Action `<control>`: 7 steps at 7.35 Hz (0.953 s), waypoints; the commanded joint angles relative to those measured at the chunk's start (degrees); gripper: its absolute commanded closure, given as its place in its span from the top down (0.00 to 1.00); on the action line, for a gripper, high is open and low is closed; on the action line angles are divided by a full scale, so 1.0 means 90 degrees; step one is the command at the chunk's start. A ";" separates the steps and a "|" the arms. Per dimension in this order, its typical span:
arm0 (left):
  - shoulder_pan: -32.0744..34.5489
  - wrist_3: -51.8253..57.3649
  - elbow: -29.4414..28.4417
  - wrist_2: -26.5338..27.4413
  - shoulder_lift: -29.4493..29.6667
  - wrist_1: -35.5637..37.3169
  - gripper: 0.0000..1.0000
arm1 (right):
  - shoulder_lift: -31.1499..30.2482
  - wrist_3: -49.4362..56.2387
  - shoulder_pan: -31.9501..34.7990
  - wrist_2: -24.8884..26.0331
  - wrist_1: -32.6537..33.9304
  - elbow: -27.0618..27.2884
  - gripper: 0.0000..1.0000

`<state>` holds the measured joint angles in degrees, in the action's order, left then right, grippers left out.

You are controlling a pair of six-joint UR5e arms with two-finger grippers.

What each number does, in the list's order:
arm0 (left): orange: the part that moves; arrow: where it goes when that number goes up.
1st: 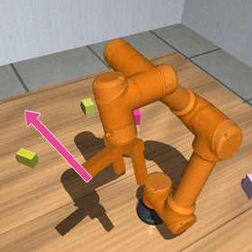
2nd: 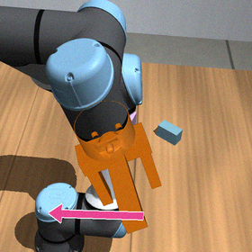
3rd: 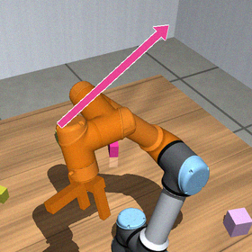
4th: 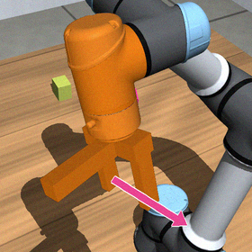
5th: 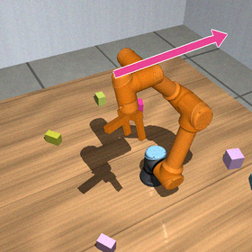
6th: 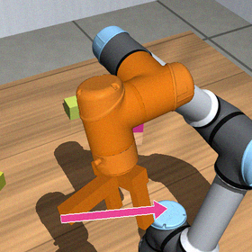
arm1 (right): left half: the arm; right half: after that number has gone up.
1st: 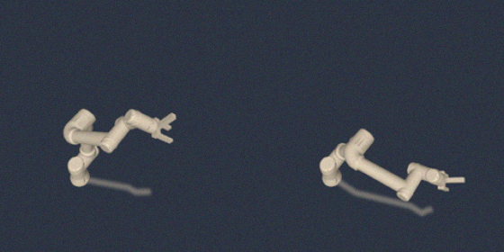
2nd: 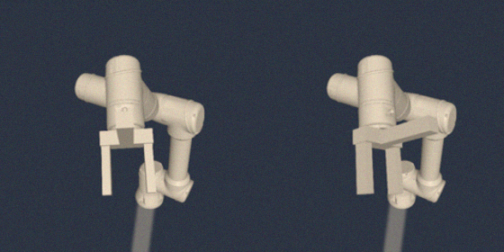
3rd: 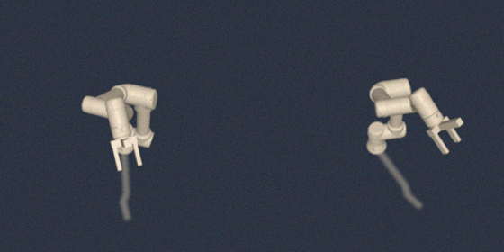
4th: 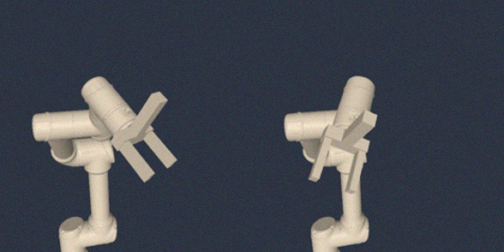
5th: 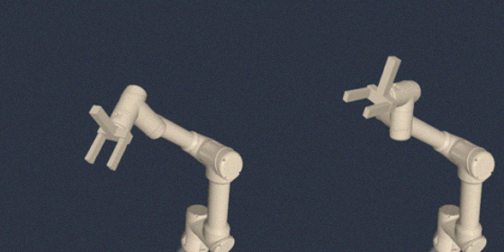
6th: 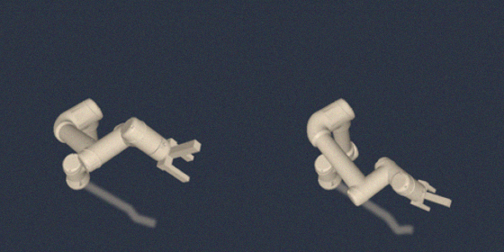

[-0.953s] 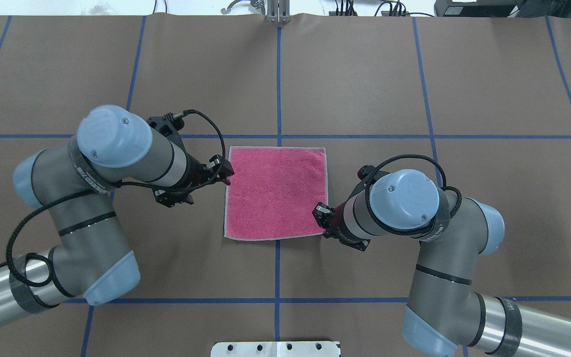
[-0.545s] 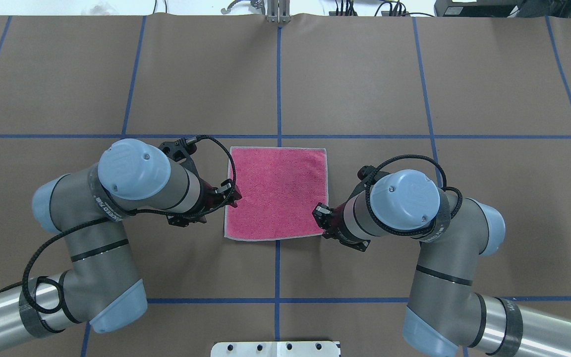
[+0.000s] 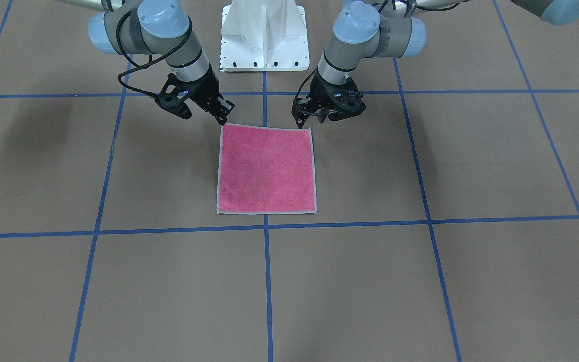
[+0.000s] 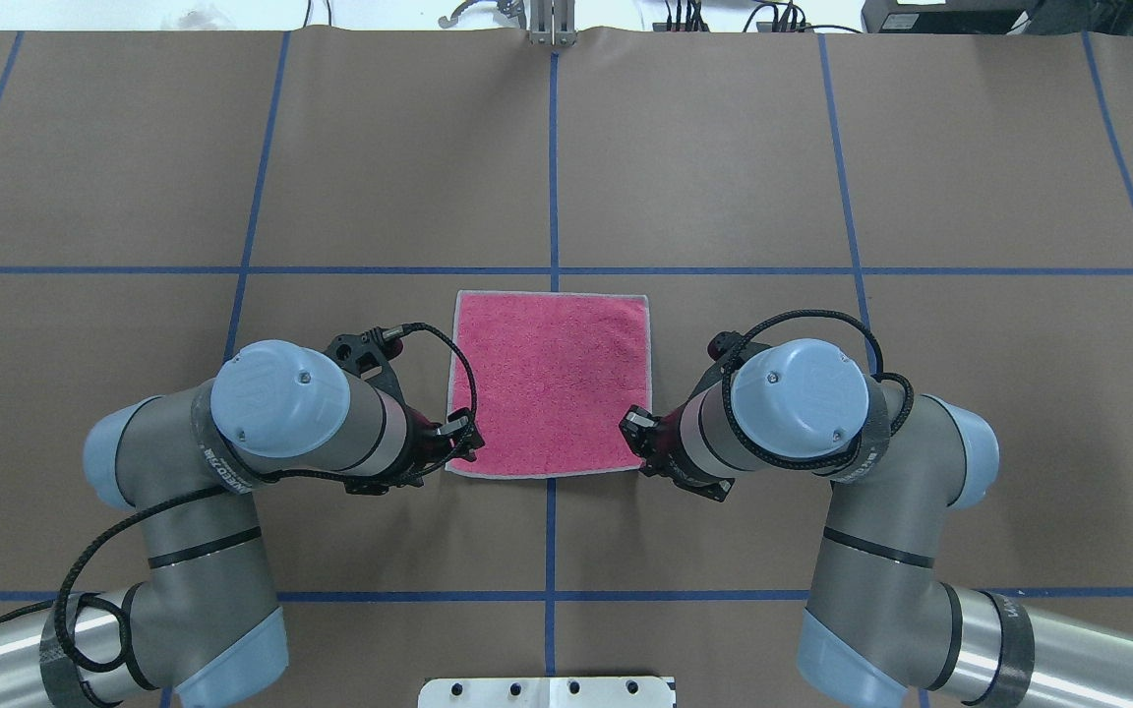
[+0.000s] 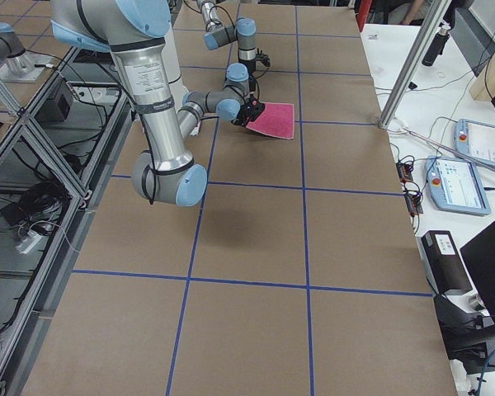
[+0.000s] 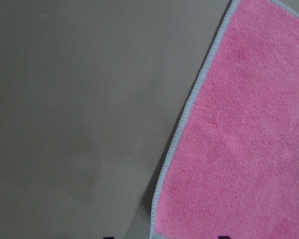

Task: Fold towel twice with both arms
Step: 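Move the left gripper to the towel's other near corner, then close both grippers on the towel's two near corners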

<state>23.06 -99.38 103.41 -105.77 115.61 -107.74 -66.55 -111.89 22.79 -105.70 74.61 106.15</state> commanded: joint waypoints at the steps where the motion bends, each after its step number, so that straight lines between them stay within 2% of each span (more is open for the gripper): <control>1: -0.0091 -0.0042 -0.0035 0.0043 -0.0101 -0.0129 0.69 | 0.0002 0.0000 -0.0002 -0.0004 0.0001 -0.0017 0.00; 2: -0.0150 -0.0235 -0.0045 0.0285 -0.0092 -0.0138 0.67 | 0.0002 0.0000 -0.0002 -0.0004 0.0001 -0.0017 0.00; 4: -0.0268 -0.0530 -0.0055 0.0375 -0.0052 -0.0148 0.56 | -0.0008 0.0000 -0.0002 -0.0004 0.0001 -0.0027 0.00; 6: -0.0306 -0.0521 -0.0171 0.0375 -0.0013 -0.0148 0.56 | -0.0008 0.0000 -0.0002 -0.0004 0.0001 -0.0037 0.00; 7: -0.0297 -0.0521 -0.0162 0.0375 -0.0004 -0.0138 0.52 | -0.0008 0.0000 -0.0002 -0.0004 0.0001 -0.0037 0.00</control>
<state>20.41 -104.02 102.15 -102.42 115.42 -109.03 -66.61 -111.88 22.76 -105.73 74.62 105.85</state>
